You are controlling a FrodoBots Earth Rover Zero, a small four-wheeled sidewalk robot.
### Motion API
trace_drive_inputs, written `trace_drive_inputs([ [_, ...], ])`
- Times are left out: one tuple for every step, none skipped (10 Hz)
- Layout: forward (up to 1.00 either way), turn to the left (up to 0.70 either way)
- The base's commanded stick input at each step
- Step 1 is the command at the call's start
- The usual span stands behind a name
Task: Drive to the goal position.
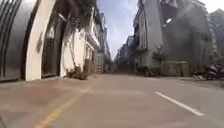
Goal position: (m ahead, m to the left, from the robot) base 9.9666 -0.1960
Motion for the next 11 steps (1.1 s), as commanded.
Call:
trace_drive_inputs([
  [1.00, 0.06],
  [1.00, 0.06],
  [1.00, 0.06],
  [1.00, 0.06],
  [1.00, 0.06],
  [1.00, 0.06],
  [1.00, -0.22],
  [1.00, -0.34],
  [1.00, -0.34],
  [1.00, -0.34],
  [1.00, -0.34],
])
